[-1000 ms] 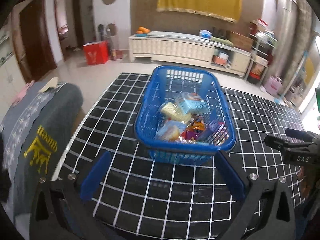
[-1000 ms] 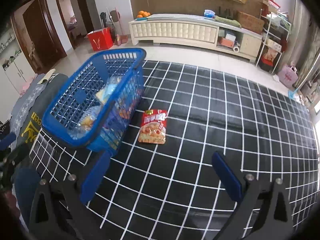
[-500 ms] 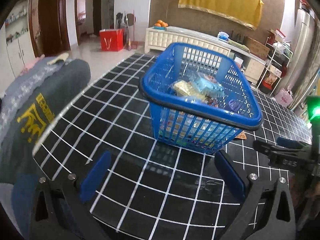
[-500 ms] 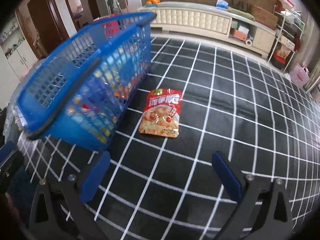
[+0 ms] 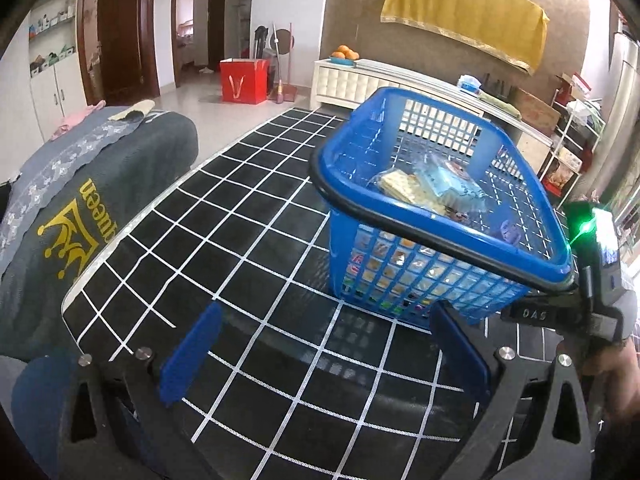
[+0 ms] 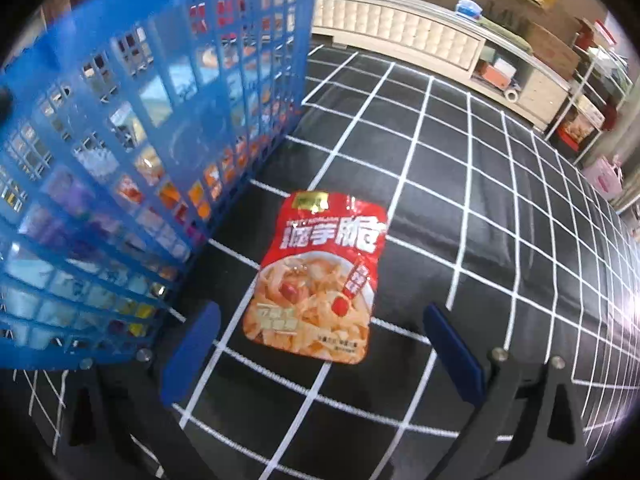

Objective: Organize snacks
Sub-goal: 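Grasp the red snack bag with the right tool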

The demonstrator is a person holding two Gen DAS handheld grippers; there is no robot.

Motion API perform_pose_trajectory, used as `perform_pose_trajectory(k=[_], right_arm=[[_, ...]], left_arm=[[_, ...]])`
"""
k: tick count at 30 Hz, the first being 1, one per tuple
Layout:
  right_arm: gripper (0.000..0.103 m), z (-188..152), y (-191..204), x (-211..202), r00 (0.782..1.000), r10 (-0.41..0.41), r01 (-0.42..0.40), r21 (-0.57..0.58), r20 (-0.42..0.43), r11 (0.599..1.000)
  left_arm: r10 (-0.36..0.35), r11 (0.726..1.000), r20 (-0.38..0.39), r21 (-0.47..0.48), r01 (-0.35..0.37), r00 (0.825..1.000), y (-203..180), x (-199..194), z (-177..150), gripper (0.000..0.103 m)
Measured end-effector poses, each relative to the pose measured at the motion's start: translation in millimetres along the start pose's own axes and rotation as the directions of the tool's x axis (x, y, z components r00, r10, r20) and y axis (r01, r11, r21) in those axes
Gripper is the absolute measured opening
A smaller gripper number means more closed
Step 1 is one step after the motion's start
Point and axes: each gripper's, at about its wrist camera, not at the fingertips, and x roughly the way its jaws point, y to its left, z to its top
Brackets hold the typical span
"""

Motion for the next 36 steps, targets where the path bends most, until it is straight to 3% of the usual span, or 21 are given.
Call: perform_pose_trajectory(k=[6,9,14,19,25,36], right_arm=[[0.098,1,-8,3,0.999,0.047,-0.047,-0.013,0.021,0.999],[0.082,0,-6,-1,0.997,0.058,-0.056,-0.040,0.043,0.998],[0.039,-4,5,-8,0.994,0.087,-0.080,-0.108,0.060,0.991],[0.017,-12,4,-14,0.995,0.069,-0.062,-0.094,0.077,0.994],[0.012,-25,-6,-33,0.992,0.096,-0.095,-0.027,0.082,0.995],[0.012,-37,15,-127,0.975,0.097,-0.096,-0.015,0.202,0.995]], left_arm=[[0.003,1.000,0.005,-0.005,-0.003,1.000,-2,6,2,0.103],[0.001,1.000,0.004,0.000,-0.001,1.000,-4,9,0,0.103],[0.003,1.000,0.000,0.008,-0.003,1.000,-6,11,-1,0.103],[0.000,1.000,0.007,0.013,0.000,1.000,-9,9,2,0.103],[-0.007,0.999,0.027,0.039,0.006,1.000,-16,2,3,0.103],[-0.083,0.993,0.099,0.093,0.074,0.992,-31,-35,13,0.103]])
